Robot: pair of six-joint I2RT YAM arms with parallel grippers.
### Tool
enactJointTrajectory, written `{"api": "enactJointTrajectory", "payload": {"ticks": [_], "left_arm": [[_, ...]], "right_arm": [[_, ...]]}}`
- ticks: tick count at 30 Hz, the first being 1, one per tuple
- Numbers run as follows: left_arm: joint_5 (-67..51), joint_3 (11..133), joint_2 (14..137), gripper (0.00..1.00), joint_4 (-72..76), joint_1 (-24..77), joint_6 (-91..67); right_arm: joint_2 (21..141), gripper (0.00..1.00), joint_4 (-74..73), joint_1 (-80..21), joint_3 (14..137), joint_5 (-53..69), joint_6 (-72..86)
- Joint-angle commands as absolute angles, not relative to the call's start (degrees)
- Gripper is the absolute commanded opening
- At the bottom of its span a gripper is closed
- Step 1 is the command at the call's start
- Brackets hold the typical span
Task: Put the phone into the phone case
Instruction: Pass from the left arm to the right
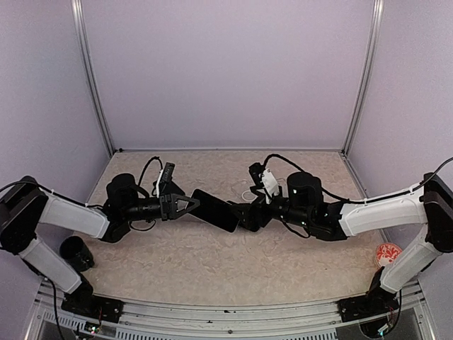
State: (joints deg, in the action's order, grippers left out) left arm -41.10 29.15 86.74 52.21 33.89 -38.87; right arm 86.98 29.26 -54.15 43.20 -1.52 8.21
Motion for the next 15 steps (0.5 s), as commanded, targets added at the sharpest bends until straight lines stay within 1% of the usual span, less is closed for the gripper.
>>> {"api": "enactJointTrajectory", "payload": {"ticks": [1, 3, 10, 15], "left_arm": [[-40.8, 28.1, 83.6, 0.0, 62.2, 34.6, -39.1], [-40.9, 28.1, 83.3, 0.0, 63.5, 34.9, -39.2], [-39.4, 27.6, 82.3, 0.0, 69.2, 36.3, -39.7], [-37.4, 28.4, 83.0, 0.0, 71.0, 37.7, -39.7]], "right_arm": [[83.9, 1.0, 29.8, -51.8, 42.4, 7.5, 16.4], [82.6, 0.99, 30.4, -51.1, 41.8, 11.7, 18.2], [79.8, 0.95, 36.6, -47.1, 37.5, 20.5, 28.4], [80.2, 0.91, 51.2, -45.2, 33.5, 31.2, 36.5]]}}
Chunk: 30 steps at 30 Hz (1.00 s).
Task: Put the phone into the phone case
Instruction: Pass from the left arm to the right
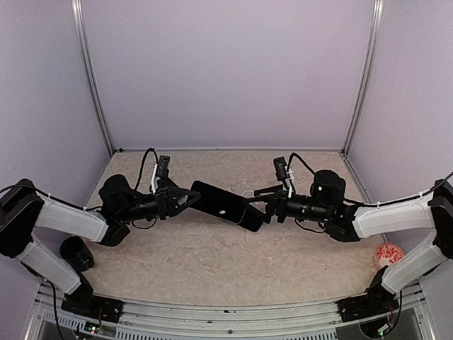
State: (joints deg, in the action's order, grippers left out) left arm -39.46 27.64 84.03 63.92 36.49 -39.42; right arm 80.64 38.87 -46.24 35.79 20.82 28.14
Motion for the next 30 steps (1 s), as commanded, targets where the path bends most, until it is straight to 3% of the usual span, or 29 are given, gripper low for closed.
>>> {"api": "enactJointTrajectory", "payload": {"ticks": [1, 8, 30], "left_arm": [[-37.0, 28.6, 83.3, 0.0, 71.5, 38.0, -39.8], [-35.7, 31.2, 87.8, 0.0, 76.1, 39.9, -42.1], [-31.5, 34.6, 98.5, 0.0, 87.9, 43.8, -45.8]], "right_arm": [[80.7, 0.9, 52.5, -45.2, 33.7, 34.0, 37.6], [84.3, 0.9, 58.8, -45.2, 34.8, 39.8, 41.9], [89.9, 0.83, 67.1, -46.6, 35.9, 40.1, 48.0]]}}
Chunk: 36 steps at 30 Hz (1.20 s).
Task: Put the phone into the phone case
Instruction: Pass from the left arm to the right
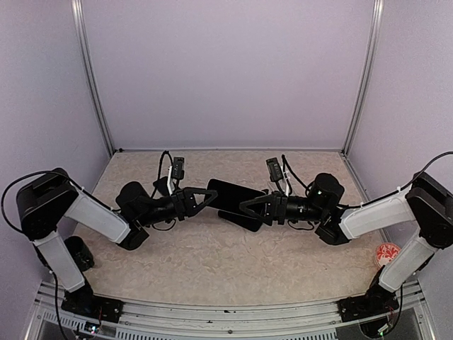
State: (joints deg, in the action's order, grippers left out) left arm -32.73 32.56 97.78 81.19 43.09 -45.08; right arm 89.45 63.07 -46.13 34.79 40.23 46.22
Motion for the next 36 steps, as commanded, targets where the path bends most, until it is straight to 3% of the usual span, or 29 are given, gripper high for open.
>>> {"api": "enactJointTrajectory", "payload": {"ticks": [1, 7, 13, 25, 28, 36], "left_arm": [[-31.2, 34.5, 98.5, 0.0, 87.9, 44.0, -45.7], [-28.7, 33.2, 98.0, 0.0, 87.3, 44.3, -44.1], [-27.0, 32.1, 97.6, 0.0, 87.7, 44.2, -44.0], [-26.9, 31.1, 98.3, 0.01, 88.3, 43.0, -46.6], [-27.3, 30.9, 98.4, 0.09, 88.4, 42.7, -47.0], [-27.3, 30.6, 98.0, 0.43, 86.8, 41.7, -47.1]], "right_arm": [[89.8, 0.83, 67.0, -46.6, 35.9, 39.9, 48.0], [90.0, 0.75, 65.9, -46.7, 36.2, 39.6, 47.7], [90.7, 0.6, 66.4, -46.6, 35.5, 39.9, 46.9], [89.7, 0.12, 66.2, -46.7, 34.7, 41.7, 43.6], [89.5, 0.01, 66.3, -46.7, 34.7, 42.4, 43.6], [88.8, 0.0, 64.8, -46.7, 35.0, 42.3, 43.8]]}}
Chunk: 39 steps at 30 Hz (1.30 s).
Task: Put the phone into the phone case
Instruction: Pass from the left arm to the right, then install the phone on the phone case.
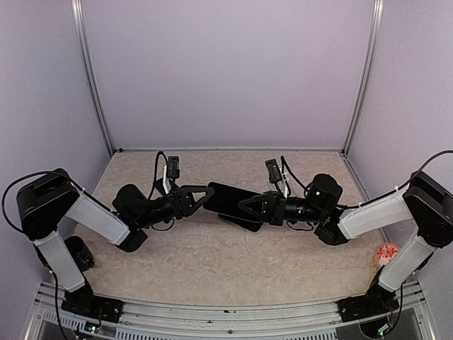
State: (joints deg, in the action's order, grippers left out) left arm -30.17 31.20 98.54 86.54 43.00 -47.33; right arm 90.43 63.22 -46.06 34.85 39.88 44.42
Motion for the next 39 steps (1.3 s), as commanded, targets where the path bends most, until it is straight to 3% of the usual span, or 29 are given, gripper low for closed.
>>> {"api": "enactJointTrajectory", "payload": {"ticks": [1, 5, 19, 39], "left_arm": [[-27.0, 30.4, 97.8, 0.47, 86.0, 41.6, -46.8], [-25.7, 29.5, 96.8, 0.64, 83.7, 40.7, -45.2], [-24.2, 28.2, 97.8, 0.98, 82.9, 38.9, -44.4], [-23.6, 27.3, 99.0, 0.99, 82.8, 38.8, -45.7]], "right_arm": [[88.5, 0.0, 63.8, -46.6, 35.0, 41.9, 43.7], [87.1, 0.0, 59.0, -46.5, 35.2, 39.7, 42.2], [85.5, 0.0, 51.2, -45.3, 35.3, 35.4, 40.3], [87.7, 0.0, 31.4, -44.6, 42.2, 17.8, 34.2]]}}
